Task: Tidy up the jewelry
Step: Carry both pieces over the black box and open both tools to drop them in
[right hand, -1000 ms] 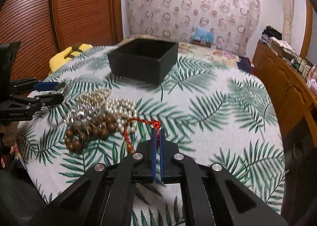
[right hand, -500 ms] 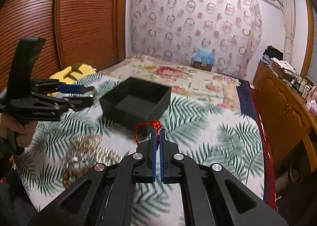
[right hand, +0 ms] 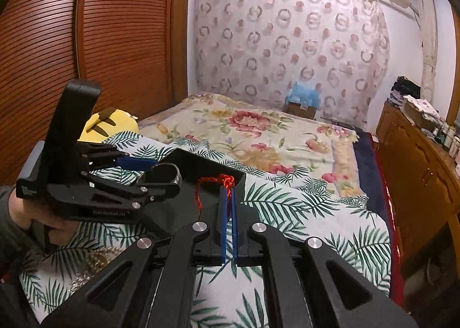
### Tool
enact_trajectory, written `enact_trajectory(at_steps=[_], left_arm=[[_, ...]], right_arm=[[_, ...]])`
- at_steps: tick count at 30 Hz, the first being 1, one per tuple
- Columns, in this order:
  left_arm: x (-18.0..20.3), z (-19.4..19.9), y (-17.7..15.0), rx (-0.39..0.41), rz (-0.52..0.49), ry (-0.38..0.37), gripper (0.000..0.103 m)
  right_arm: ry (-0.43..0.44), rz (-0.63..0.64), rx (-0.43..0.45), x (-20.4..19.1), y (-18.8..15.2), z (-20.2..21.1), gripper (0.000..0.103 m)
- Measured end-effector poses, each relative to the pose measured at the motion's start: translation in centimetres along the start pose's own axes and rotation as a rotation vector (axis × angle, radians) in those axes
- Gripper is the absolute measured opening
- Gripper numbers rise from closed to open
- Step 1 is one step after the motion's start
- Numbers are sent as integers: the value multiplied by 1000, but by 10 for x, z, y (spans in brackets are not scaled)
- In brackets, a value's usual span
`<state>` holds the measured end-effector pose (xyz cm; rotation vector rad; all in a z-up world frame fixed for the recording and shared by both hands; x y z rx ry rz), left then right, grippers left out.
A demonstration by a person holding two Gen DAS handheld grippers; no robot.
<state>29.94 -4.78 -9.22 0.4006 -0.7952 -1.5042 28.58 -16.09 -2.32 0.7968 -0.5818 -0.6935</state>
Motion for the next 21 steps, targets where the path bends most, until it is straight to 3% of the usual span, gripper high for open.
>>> enact_trajectory(at_steps=[9,21], left_arm=[[-9,20,10,56,19,-6,66],[-60,57,-1,109,129,56,79]], right_arm=[[43,4,-21,-3,4,-26,3],[168,29,-82,-41,4,-65,4]])
Point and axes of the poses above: each gripper's, at about its wrist camera, not at the fingertips, and z roughly against the way its jaws point, x to its right, y to its top, the point moved 4 cm from there along -z, roughly the way its jaws point, and after that the axes turned 12 degrees about z, right-handed, at the moved point
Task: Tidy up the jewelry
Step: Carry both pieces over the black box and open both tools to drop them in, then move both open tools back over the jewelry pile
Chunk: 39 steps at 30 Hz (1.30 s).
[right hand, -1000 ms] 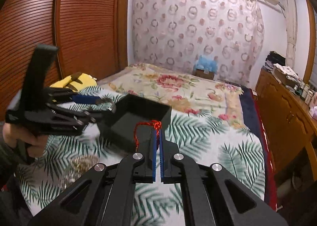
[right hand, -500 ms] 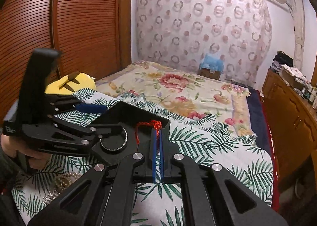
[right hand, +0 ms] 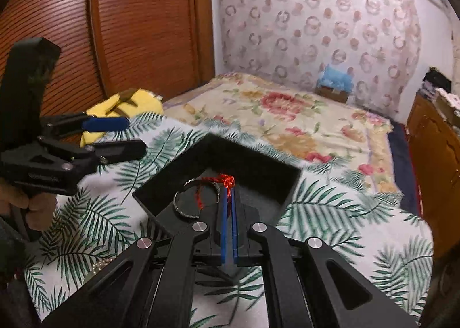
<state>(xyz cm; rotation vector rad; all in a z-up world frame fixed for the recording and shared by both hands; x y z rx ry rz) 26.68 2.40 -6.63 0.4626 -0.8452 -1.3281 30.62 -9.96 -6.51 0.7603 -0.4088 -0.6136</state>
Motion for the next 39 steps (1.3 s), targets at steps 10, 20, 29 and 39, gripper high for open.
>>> enact_trajectory(at_steps=[10,20,29,39], left_arm=[[-19,18,-20,-4,27,23,79],[-18,45,-49,-6,17,20,80],[-9,70,-79,-19,0,3,80],[5,91,-112,-47,-27,-18,80]], right_arm=[[-26,40,-66,-11,-5,-9,22],[-69,-7,-16,-18,-17,37,25],[-64,-51,-8,-46,-52,73,25],[-83,-104,-21,-75,-103,101,25]])
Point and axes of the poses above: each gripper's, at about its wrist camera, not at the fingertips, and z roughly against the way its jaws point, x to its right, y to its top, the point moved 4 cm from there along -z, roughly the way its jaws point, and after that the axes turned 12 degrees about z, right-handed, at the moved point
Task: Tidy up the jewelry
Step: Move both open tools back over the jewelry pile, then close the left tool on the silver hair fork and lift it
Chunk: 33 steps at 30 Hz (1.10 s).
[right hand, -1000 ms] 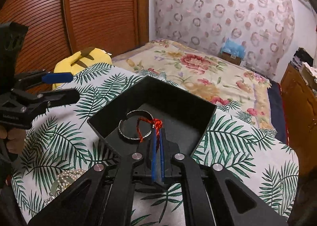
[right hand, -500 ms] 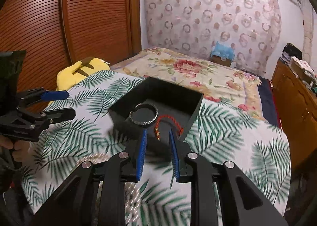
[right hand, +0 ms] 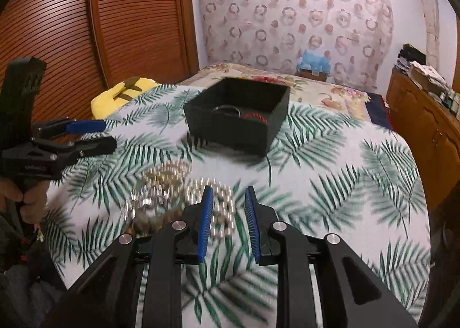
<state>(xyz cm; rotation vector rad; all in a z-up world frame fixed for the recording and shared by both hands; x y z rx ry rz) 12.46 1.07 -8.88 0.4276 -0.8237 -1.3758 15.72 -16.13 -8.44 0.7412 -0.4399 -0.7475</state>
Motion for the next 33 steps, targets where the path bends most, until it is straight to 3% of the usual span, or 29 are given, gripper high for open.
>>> enact_trajectory(at_steps=[6,11,16,22,28,30,33], left_arm=[[18,7,-17,-18,-23,-36,80],[35,0,-25,-48,-69,-52,80],[47,-11,-32,-91,-78,-65,80],[63,-28,-38,-142,-83,-88,80],[73,-39,-41,-160,-105,-71,80],[73,-40,-40,-162,-101,-69,88],[73,-41,-39,-165,-97,-72,89]], right_arm=[[-53,1,-59,-6,-35,2,25],[-40,-41,-56,-5,-51,4,25],[-36,-54,-45,-1,-54,7,26],[-57,-64,-33,7,-59,13,33],[-40,-93,-23,11,-62,14,33],[-44,-79,-25,8,-61,13,33],[-49,-63,-28,5,-60,12,33]])
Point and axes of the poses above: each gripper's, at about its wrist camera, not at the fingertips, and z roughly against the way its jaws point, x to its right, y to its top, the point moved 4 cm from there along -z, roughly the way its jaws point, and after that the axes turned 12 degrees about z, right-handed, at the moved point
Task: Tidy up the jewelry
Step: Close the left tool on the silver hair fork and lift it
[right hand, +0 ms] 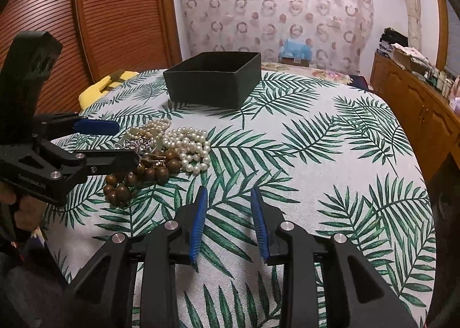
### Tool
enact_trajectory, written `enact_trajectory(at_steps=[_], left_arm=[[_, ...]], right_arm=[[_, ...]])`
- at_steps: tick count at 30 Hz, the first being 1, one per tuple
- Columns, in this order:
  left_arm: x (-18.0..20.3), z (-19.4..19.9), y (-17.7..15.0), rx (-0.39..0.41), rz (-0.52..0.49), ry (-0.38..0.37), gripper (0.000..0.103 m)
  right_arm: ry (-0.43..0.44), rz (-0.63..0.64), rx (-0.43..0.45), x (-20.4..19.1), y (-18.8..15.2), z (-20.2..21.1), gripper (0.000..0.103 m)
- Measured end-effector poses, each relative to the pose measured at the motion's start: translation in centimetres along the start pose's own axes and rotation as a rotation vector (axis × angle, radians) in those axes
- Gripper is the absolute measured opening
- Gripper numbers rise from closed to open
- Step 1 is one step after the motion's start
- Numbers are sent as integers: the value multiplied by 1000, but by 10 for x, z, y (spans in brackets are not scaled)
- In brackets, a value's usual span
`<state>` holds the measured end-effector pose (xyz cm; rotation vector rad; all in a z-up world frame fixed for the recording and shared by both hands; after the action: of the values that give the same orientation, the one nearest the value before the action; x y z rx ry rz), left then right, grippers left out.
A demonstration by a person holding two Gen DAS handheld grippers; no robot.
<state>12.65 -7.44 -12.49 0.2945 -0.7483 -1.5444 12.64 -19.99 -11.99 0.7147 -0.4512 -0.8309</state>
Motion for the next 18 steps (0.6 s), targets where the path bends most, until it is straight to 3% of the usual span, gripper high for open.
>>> enact_trajectory(at_steps=[7,18], left_arm=[[6,-4,0,-15,-6,-38,89],[10,-18,-1,-48,-31,-8,90]], right_arm=[[9,1,-8,0,0,-2,33],[11,2,-9,-1,-1,-2,33]])
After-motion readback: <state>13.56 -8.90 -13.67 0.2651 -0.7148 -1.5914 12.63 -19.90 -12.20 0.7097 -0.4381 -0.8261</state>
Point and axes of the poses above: each gripper's, at about its wrist camera, not at the fingertips, and z roughly against the way its jaws point, x to its right, y to its top, the point moved 4 cm from there along -z, roughly the way its jaws point, and after that the axes turned 12 degrees about z, right-handed, at the moved point
